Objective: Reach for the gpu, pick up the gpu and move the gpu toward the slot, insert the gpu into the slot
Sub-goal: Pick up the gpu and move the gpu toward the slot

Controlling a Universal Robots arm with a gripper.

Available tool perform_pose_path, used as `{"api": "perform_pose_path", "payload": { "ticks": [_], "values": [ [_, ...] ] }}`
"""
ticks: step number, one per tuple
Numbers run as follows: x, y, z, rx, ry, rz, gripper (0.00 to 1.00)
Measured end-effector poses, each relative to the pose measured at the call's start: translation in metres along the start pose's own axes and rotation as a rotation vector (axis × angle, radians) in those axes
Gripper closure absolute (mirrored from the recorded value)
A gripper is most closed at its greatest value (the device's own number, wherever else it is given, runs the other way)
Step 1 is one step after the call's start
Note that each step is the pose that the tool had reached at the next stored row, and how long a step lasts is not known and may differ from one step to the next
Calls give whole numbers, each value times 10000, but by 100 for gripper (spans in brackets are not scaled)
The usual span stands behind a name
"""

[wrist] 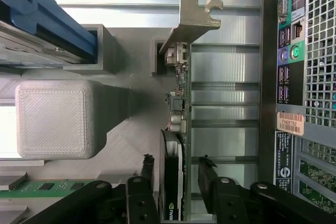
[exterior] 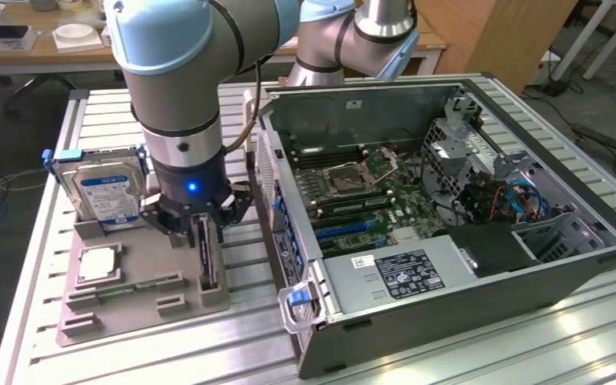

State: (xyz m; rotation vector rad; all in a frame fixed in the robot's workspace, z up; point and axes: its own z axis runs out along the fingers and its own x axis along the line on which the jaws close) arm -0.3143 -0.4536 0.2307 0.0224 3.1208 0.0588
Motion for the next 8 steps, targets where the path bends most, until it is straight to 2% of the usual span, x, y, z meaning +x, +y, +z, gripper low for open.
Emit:
{"api": "perform_pose_path", "payload": {
  "ticks": [1,7,8],
  "values": [
    [0,0,0,0,0,0,56],
    [0,0,0,-1,0,0,57],
    [0,0,0,0,0,0,64]
  ]
}}
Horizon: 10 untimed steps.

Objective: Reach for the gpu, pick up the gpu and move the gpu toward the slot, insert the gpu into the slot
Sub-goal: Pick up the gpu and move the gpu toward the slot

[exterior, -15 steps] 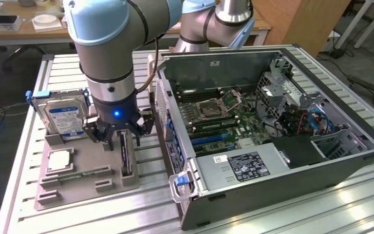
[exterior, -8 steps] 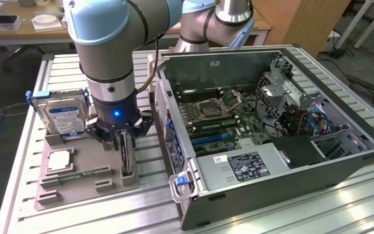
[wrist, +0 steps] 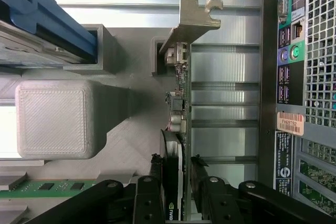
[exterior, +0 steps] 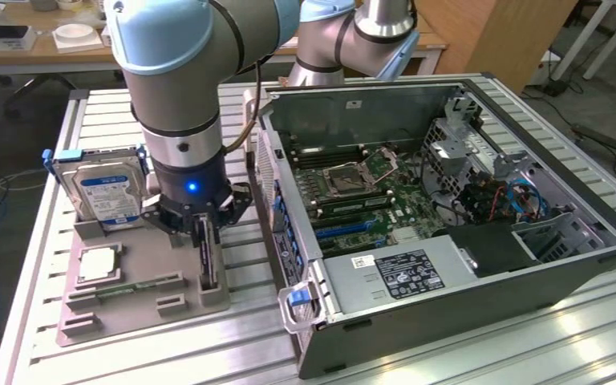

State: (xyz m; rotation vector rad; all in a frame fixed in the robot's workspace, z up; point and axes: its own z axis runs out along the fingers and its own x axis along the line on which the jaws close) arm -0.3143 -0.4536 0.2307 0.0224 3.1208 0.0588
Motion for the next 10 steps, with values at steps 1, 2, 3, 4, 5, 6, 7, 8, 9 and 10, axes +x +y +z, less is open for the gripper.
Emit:
{"api": "perform_pose_path", "payload": {
  "ticks": [1,2,3,4,5,6,7,8,9,10],
  "values": [
    [0,0,0,0,0,0,64],
    [0,0,0,0,-1,0,64],
    [0,0,0,0,0,-1,64],
    [0,0,0,0,0,0,64],
    [0,0,0,0,0,-1,64],
    [0,0,0,0,0,0,64],
    [0,0,0,0,0,0,64],
    [0,0,0,0,-1,0,64],
    [0,0,0,-1,-1,-1,64],
    [0,0,0,0,-1,0,64]
  ]
}}
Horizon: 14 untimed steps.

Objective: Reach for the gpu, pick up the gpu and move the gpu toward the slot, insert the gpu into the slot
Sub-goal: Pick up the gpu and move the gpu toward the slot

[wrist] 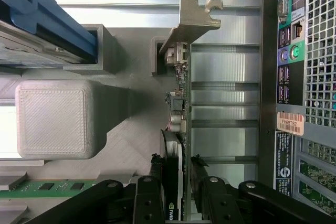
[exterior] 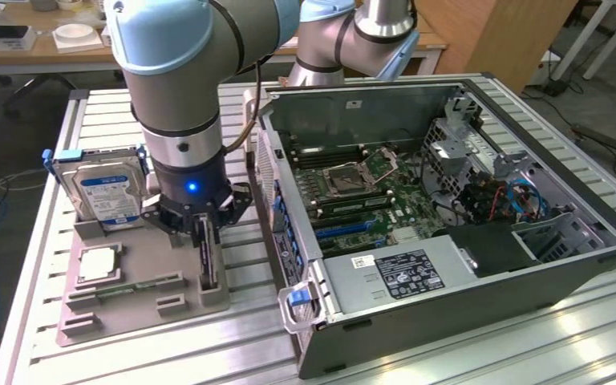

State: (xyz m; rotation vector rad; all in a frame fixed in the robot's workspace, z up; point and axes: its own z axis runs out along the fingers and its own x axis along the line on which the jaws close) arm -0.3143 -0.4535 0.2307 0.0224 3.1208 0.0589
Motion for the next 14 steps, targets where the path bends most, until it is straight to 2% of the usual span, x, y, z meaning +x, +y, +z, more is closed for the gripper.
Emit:
{"api": "perform_pose_path", "payload": {
  "ticks": [5,14],
  "values": [
    [45,-1,-1,-10,-1,0,64],
    [36,-1,13,-20,1,0,64]
  ]
}}
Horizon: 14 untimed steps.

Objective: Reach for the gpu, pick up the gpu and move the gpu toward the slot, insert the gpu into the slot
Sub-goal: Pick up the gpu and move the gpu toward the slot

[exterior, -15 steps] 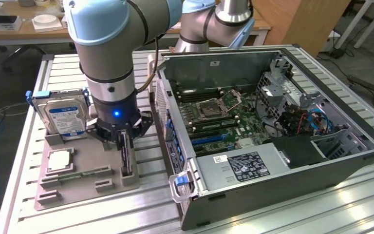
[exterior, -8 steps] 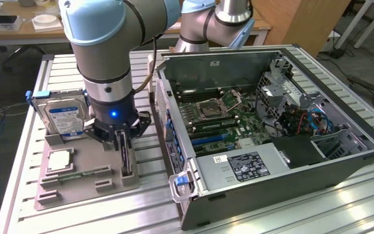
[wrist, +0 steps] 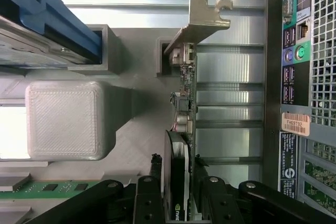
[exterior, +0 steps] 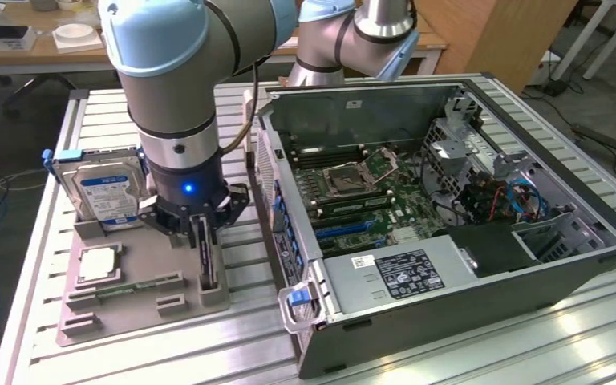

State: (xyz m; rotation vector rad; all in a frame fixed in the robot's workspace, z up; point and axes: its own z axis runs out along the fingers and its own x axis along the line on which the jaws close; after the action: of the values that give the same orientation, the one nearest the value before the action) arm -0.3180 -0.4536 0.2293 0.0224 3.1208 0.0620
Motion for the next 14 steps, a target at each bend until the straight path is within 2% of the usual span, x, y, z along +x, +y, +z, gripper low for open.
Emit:
{"api": "perform_pose_path", "payload": {
  "ticks": [8,10,11,14],
  "values": [
    [-1,0,1,0,-1,0,64],
    [-1,0,1,-1,-1,0,66],
    [-1,0,1,0,0,0,73],
    [-1,0,1,-1,-1,0,73]
  ]
}}
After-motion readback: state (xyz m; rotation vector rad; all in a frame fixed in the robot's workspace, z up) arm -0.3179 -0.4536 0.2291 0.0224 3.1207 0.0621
